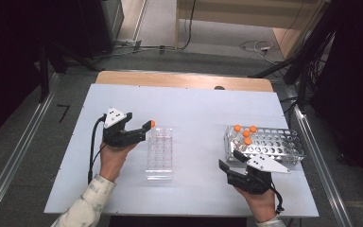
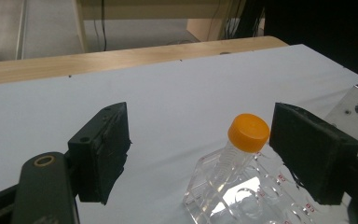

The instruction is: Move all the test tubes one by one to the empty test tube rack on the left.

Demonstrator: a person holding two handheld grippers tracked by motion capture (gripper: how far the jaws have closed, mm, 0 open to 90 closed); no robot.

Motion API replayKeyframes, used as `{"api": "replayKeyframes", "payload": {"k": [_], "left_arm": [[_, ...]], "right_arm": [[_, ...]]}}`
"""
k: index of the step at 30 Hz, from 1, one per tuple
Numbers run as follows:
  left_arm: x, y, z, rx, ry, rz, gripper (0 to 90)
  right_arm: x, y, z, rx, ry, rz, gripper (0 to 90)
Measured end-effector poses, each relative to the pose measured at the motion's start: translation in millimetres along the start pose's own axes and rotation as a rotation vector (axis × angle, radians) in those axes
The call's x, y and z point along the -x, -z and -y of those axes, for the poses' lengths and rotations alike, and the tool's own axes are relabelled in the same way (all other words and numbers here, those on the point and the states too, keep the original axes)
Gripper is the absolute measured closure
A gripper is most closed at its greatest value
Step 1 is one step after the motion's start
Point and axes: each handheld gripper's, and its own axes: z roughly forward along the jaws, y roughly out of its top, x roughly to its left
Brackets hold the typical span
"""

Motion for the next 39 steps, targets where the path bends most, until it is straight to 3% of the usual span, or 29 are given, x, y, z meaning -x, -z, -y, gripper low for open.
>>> {"api": "replayKeyframes", "payload": {"k": [12, 14, 22, 27, 39], "left_arm": [[-0.5, 0.6, -0.3, -0.001, -0.002, -0.005, 20.3], [-1.1, 1.0, -0.5, 0.002, 0.0, -0.004, 20.3], [0.2, 0.8, -0.9, 0.0, 0.003, -0.001, 20.4], [-0.2, 0.4, -0.7, -0.003, 0.003, -0.001, 20.4], [-0.8, 1.4, -1.3, 0.002, 0.008, 0.001, 20.5]], "right_arm": [[26.4, 11.1, 6.2, 0.012, -0.035, 0.121, 36.4], [30.6, 10.3, 6.7, 0.013, -0.051, 0.144, 36.9], [40.0, -0.9, 7.5, 0.009, -0.037, 0.226, 47.3], [48.6, -10.7, 5.8, -0.007, -0.062, 0.229, 58.7], [49.4, -15.8, 6.5, -0.021, -0.042, 0.25, 70.8]]}}
